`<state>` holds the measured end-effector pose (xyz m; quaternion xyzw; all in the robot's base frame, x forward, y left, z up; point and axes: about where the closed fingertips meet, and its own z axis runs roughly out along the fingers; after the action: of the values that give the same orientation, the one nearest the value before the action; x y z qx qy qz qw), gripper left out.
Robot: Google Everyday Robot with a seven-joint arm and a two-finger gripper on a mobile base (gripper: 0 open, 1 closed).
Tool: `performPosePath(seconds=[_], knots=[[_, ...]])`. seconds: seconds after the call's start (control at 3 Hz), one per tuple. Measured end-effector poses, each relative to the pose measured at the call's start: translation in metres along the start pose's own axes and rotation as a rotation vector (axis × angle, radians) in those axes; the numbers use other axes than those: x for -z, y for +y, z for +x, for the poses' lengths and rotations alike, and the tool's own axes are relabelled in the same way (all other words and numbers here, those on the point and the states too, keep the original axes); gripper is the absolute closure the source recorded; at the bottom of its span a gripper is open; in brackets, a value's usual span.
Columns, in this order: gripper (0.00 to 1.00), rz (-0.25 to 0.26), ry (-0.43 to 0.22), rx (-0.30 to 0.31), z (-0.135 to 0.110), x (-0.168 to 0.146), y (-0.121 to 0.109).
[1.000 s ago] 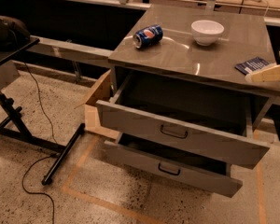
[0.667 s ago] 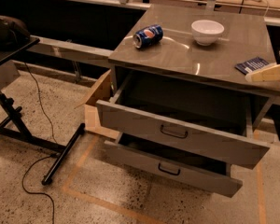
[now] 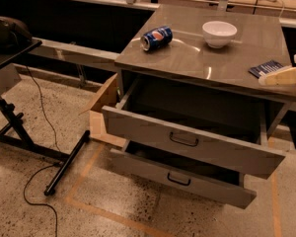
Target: Place rxbar blueberry into white bowl
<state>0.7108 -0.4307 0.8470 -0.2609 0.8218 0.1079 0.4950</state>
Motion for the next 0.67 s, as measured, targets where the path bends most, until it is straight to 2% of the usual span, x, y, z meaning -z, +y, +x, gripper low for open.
performPosePath(seconds=[0.67], knots=[[0.00, -0.009, 0.018, -0.020, -0.0002, -0.0131, 0.0006]])
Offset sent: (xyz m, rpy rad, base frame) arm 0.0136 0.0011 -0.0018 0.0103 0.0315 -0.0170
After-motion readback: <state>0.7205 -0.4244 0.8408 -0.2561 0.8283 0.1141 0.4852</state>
